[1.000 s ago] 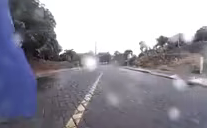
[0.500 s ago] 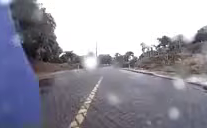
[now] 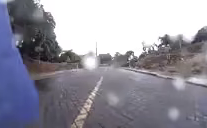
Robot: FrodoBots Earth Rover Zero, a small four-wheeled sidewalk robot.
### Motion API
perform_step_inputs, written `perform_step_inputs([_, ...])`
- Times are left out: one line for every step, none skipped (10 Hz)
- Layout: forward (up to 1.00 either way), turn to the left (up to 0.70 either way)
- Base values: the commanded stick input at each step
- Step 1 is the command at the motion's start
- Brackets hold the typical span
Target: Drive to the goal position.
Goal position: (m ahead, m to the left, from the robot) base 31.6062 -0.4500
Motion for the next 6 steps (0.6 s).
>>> perform_step_inputs([1.0, 0.0])
perform_step_inputs([1.0, 0.0])
perform_step_inputs([1.0, 0.0])
perform_step_inputs([1.0, 0.0])
perform_step_inputs([1.0, 0.0])
perform_step_inputs([1.0, 0.0])
